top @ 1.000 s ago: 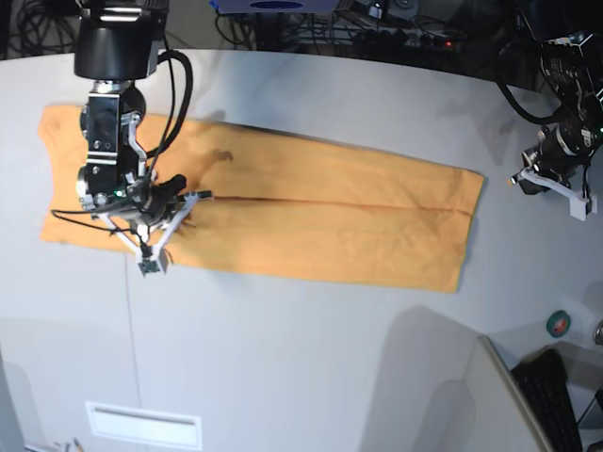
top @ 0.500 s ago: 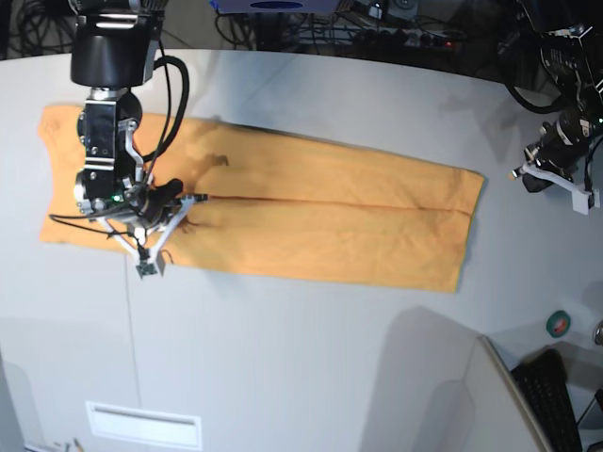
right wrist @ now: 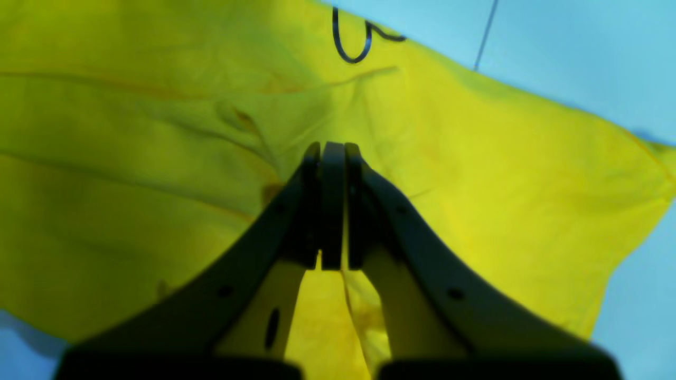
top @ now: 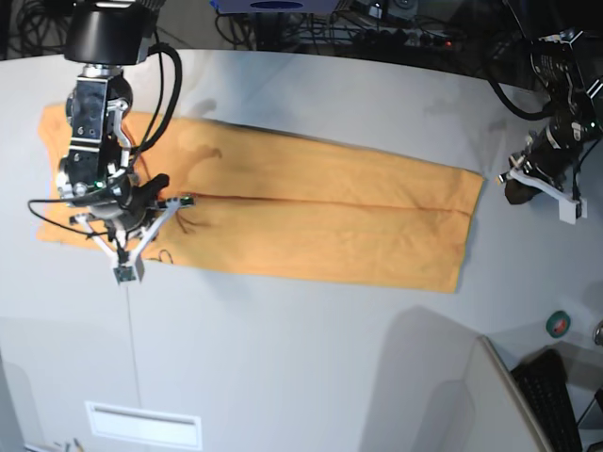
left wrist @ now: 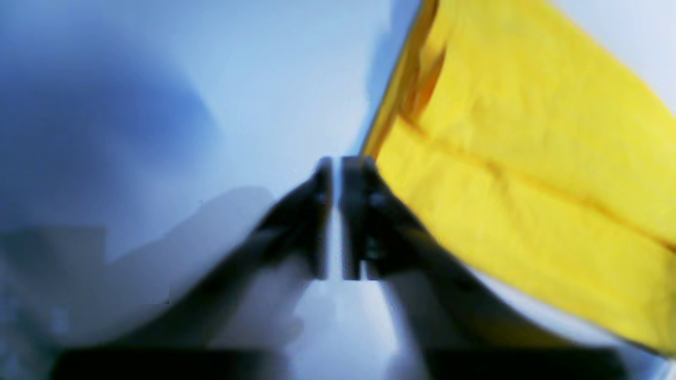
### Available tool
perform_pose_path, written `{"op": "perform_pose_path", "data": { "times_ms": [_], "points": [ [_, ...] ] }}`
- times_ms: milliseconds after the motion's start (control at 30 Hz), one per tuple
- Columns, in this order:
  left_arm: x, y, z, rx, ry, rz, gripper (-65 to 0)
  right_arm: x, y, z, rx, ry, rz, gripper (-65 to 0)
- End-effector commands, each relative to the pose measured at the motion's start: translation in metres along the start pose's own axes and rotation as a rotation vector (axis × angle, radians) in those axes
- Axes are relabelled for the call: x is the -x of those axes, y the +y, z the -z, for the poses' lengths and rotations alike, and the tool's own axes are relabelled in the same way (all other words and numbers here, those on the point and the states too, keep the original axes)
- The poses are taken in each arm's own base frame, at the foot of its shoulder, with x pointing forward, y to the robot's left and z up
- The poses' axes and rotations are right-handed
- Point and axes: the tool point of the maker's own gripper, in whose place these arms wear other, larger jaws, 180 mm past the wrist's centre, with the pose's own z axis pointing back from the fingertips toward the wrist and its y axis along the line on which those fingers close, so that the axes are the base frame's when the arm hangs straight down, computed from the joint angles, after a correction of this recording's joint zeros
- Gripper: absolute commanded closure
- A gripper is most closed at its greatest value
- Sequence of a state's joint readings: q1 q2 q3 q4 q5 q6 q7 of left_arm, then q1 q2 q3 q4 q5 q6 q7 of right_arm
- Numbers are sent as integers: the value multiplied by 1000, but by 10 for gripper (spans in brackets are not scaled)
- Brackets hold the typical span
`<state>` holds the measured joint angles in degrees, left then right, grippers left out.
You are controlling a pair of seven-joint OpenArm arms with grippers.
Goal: Layout the t-shirt on the table in an organized manner, then fold the t-shirt properly
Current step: 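Grasp the end of the folded shirt strip with the right gripper, then grasp the other end with the left gripper and fold it toward the right gripper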
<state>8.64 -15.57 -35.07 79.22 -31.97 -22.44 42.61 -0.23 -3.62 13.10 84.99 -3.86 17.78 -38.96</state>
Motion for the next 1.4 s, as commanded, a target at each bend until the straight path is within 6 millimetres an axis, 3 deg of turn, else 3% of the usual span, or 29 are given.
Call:
{"op": "perform_pose_path", "data": {
  "times_ms": [0, 67, 133, 233, 367, 467, 600, 767, 833, 967, 1033, 1167, 1233, 1267, 1367],
  "points": [
    [-18, -3, -3, 14, -55, 13, -244, -24, -13, -6, 27, -72, 7, 0],
    [-26, -7, 1, 24, -71, 8, -449, -25, -22, -8, 45, -74, 18, 0],
    [-29, -7, 6, 29, -73, -11, -586, -25, -27, -8, 53, -75, 23, 0],
    [-34, -6, 24, 39, -63, -66, -564, -23, -28, -9, 55, -71, 27, 0],
    [-34, -26, 56, 92, 0, -49, -508, -20, -28, -8, 54, -65, 27, 0],
    [-26, -46, 78, 131, 8, -20, -502, -20, -28, -8, 54, -64, 27, 0],
    [-8, -42, 96, 120, 67, -52, -502, -20, -28, -9, 55, -64, 27, 0],
    [5, -38, 101, 109, 108, -82, -499, -19, -28, -9, 55, -62, 27, 0],
    [7, -37, 101, 108, 111, -82, -443, -19, -28, -9, 55, -62, 27, 0],
    [15, -34, 101, 101, 129, -91, -206, -19, -28, -9, 55, -62, 27, 0],
    [27, -30, 102, 90, 158, -112, -127, -19, -28, -9, 55, -62, 27, 0],
    [36, -27, 102, 83, 180, -127, -94, -17, -28, -9, 54, -59, 27, 0],
    [37, -26, 102, 81, 181, -126, -31, -13, -27, -8, 54, -53, 27, 0],
    [32, -20, 100, 71, 167, -123, 0, -13, -28, -9, 55, -51, 26, 0],
    [15, -4, 97, 44, 103, -110, 0, -11, -28, -9, 55, -48, 26, 0]
  ]
}}
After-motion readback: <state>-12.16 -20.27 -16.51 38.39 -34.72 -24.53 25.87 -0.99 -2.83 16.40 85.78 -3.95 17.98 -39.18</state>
